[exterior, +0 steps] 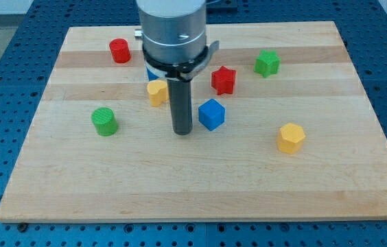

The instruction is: Slide yellow heart up a bit

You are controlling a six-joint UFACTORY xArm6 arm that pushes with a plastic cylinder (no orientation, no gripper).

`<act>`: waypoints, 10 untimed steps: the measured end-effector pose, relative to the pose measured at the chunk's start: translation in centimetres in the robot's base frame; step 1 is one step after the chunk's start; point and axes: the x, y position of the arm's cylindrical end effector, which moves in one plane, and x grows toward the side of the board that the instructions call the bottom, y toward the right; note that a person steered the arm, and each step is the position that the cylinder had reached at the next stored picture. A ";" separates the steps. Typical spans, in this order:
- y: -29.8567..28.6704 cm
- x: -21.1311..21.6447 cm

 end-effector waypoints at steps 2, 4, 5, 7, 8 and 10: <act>0.0 -0.7; -0.9 -2.4; -1.7 -2.4; -4.2 -4.4; -4.3 -5.3; -5.9 -5.3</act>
